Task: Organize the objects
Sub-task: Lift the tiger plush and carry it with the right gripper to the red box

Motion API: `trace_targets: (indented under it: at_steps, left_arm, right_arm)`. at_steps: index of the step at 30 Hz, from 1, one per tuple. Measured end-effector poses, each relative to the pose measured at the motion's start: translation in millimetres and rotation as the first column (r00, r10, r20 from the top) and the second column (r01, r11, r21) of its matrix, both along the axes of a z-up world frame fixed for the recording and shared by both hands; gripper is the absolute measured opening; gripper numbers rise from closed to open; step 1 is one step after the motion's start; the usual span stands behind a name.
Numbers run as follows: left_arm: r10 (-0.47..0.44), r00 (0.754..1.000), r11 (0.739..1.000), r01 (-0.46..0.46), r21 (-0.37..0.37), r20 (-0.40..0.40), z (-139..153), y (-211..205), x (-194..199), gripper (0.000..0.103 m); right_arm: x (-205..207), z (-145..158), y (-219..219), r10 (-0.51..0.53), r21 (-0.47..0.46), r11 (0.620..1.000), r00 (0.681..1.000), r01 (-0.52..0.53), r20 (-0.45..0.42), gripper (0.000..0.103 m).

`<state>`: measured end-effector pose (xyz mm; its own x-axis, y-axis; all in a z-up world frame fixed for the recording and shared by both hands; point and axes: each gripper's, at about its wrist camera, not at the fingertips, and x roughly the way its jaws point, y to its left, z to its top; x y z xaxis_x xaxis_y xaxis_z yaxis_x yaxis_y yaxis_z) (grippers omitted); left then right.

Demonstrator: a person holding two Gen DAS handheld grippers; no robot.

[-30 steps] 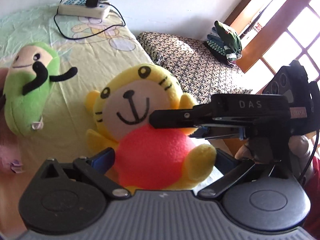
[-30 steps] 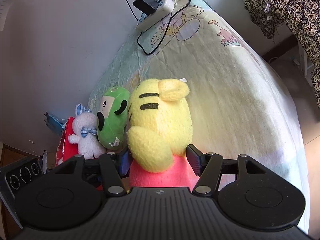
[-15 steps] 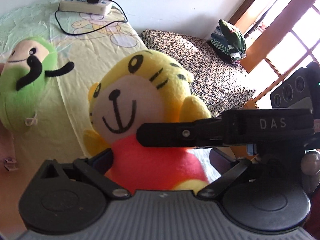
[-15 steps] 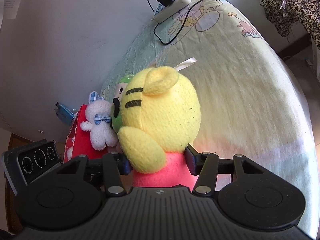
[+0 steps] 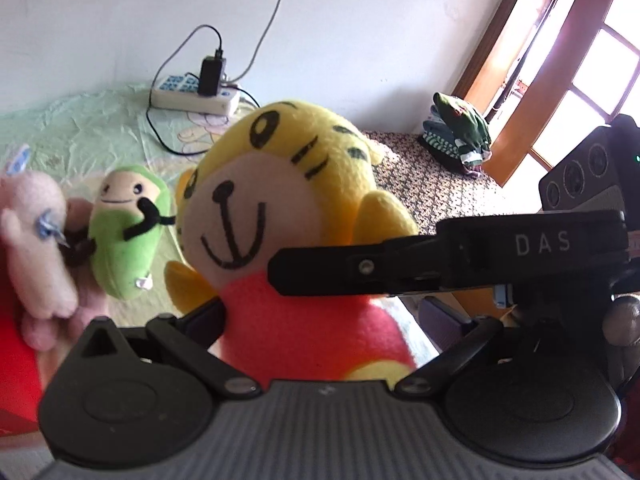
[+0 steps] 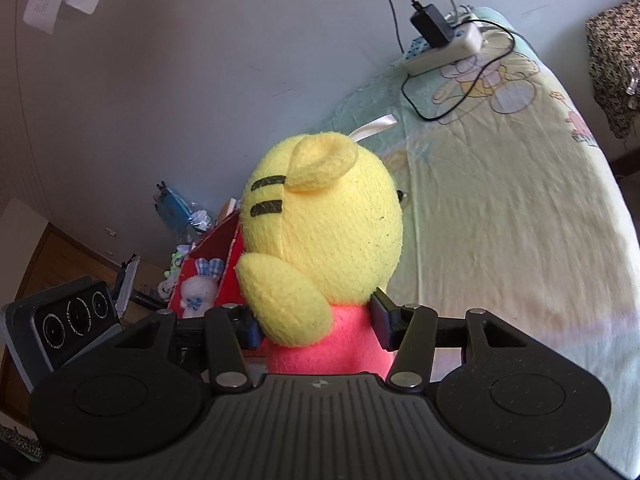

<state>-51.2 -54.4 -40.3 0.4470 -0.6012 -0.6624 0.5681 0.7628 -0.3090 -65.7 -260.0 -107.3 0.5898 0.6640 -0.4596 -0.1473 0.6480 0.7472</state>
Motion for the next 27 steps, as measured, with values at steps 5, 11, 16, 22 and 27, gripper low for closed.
trace_targets:
  at_steps: [5, 11, 16, 22, 27]
  left_arm:
    - [0.054, 0.997, 0.998, -0.053, -0.022, 0.061, 21.5, 34.4, -5.7, 0.099]
    - [0.079, 0.991, 0.996, -0.074, -0.054, 0.106, 38.6, 83.4, -7.4, 0.099]
    - [0.086, 0.988, 0.995, -0.078, -0.070, 0.127, 50.6, 130.5, -4.9, 0.099]
    - [0.096, 0.984, 0.993, -0.084, -0.080, 0.152, 58.5, 183.8, 1.7, 0.099]
    - [0.096, 0.979, 0.994, -0.085, -0.071, 0.182, 60.9, 220.6, 12.9, 0.099]
  right_arm:
    - [7.0, 23.2, 30.7, 0.046, -0.012, 0.999, 0.997, -0.045, 0.064, 0.054]
    - [11.3, 41.8, 70.4, 0.067, -0.016, 0.998, 0.992, -0.066, 0.111, 0.054]
    - [17.2, 53.7, 113.9, 0.067, -0.018, 0.998, 0.988, -0.065, 0.138, 0.054]
    - [26.9, 61.3, 165.1, 0.060, -0.021, 0.998, 0.985, -0.057, 0.162, 0.054]
    - [39.5, 65.9, 202.6, 0.056, -0.037, 0.998, 0.980, -0.050, 0.189, 0.054]
